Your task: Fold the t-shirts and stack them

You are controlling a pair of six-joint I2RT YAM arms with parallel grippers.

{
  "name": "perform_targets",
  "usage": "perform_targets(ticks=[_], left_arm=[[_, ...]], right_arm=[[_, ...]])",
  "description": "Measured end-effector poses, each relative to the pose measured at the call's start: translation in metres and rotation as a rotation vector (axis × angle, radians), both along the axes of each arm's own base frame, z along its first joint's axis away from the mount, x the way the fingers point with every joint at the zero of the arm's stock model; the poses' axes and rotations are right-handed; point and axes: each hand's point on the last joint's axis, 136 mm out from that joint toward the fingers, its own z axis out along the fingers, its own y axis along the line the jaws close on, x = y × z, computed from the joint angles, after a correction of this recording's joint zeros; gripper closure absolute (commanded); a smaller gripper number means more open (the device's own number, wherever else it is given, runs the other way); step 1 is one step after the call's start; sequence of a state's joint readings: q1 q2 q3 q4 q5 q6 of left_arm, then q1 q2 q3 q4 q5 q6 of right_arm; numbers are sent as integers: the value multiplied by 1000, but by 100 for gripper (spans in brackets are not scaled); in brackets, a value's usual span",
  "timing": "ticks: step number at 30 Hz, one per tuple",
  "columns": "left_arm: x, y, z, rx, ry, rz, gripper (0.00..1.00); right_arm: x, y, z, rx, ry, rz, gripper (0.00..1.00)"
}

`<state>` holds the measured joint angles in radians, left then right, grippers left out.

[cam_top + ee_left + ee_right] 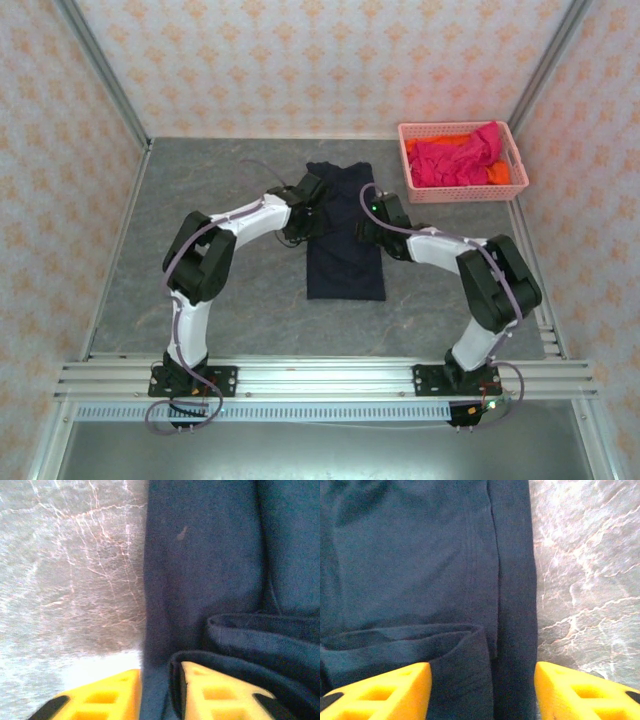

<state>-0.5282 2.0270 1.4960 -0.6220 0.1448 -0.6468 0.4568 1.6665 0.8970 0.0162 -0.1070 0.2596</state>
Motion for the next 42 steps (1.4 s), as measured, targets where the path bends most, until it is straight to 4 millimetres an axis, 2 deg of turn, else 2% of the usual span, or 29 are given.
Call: perform_targets(ticks=[3,7,10,13,16,20,25,28,31,36,42], left_arm=[[2,3,17,3,-37,4,31],[4,2,58,-31,-122,-6,6],[1,-1,88,-62,-185,-22,2],[-14,-7,97,-75,-202,-53,2],[-48,-5,80,-58,-155,-85,2],[-98,4,49,-39,-61,-108,9],[-132,4,23,-58,13,-90,16],[-145,1,8,-73,44,-73,20],[-153,-5,0,-110,62,-60,24],[-152,-18,-1,-193,65,-31,30],[-149,-29,0,-261,64,-10,35]], right_arm=[[3,-2,28,16,-67,-12,35],[3,-3,55,46,-126,-22,33],[-2,-6,63,58,-123,-33,33],[-13,-8,66,83,-94,-44,33],[-39,-16,64,126,-37,-67,35],[-86,-26,47,207,91,-118,38],[-143,-28,7,357,275,-186,42],[-167,-27,-15,419,378,-221,45],[-177,-23,-25,463,435,-237,52],[-173,-12,-27,525,459,-239,59],[-167,-4,-31,562,471,-235,59]])
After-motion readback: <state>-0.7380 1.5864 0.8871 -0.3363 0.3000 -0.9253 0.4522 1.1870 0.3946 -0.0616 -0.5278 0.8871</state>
